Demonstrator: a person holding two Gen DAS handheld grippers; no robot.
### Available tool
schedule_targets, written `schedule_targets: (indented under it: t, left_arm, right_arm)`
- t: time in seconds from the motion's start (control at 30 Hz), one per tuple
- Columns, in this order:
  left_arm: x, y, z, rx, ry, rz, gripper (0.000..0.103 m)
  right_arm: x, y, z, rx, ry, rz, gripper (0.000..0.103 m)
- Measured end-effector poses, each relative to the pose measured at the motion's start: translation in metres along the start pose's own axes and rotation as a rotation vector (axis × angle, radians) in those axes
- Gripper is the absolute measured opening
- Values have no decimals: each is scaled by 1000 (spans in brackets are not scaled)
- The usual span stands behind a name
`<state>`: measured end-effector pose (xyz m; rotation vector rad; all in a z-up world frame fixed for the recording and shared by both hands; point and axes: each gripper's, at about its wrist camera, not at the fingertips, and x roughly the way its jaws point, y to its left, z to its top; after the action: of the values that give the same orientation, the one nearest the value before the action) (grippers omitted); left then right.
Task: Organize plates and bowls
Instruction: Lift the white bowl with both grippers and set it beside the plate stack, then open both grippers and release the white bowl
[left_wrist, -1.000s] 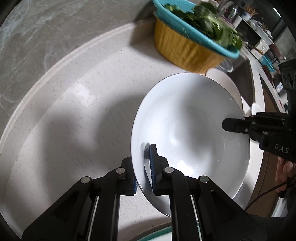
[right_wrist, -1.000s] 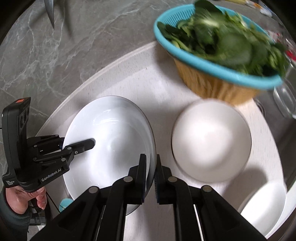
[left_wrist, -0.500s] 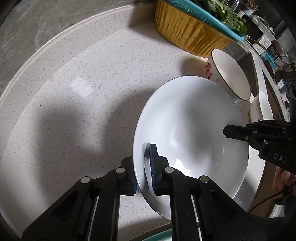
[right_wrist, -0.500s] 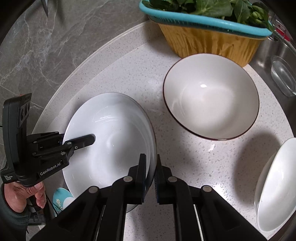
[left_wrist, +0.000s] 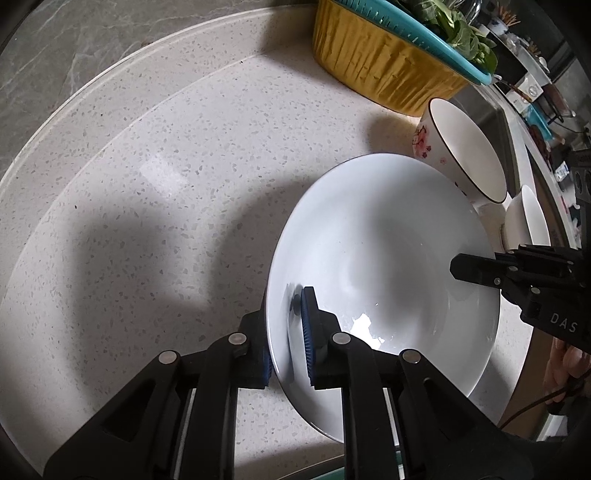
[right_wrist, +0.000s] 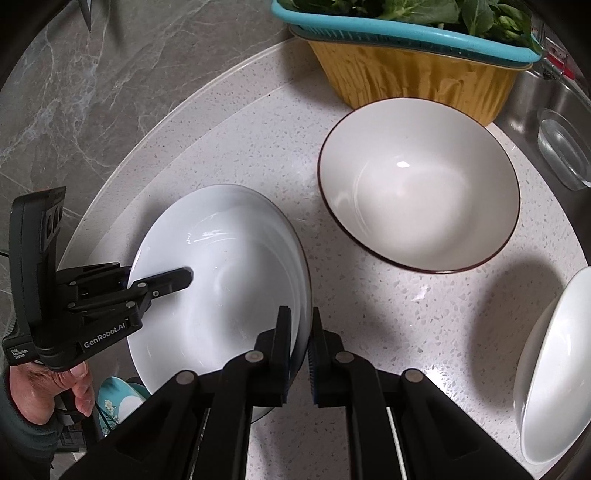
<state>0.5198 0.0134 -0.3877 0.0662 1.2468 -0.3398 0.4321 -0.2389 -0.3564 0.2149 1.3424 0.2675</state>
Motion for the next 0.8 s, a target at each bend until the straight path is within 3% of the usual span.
schedule_targets:
  t: [0.1,0.13,0.17,0.2,0.23,0.3,0.37,0.43,0.53,0.63,0.8]
  left_arm:
    - [-12,4,-1,-17,-41,9,31]
    - [-16,5,-2,-22,-51,10,58]
    - [-24,6,-2,-24,-70,14,77]
    - [-35,8,-4,-24,-104,22,78]
    - [-44,8,-6,-27,-122,20,78]
    - [-66,12,-10,-56,-167,0,83]
    - [-88,12,-17,-79,-218,-16,103]
    - [-115,6,-28,-97,-287,-33,103]
    - [-146,-14,-43,-75,-363,-54,103]
    - [-171,-47,-54,-38,-399,-116,103]
    - [-183,-118,-73,38,-387,-196,103]
  right_arm:
    - [-3,0,-2,5,-9,7,13]
    - [-5,0,-2,7,-16,7,14]
    - [-8,0,-2,11,-24,9,15]
    - [-13,0,-3,15,-37,14,25]
    - [-20,0,-4,19,-53,15,43]
    - [-40,0,-8,26,-104,14,63]
    - [-64,-4,-16,48,-159,32,73]
    - [-90,-10,-30,78,-221,65,92]
    - [-126,-25,-59,124,-290,148,102]
    - [-155,-45,-87,183,-334,175,103]
    - [-195,-75,-120,249,-383,167,103]
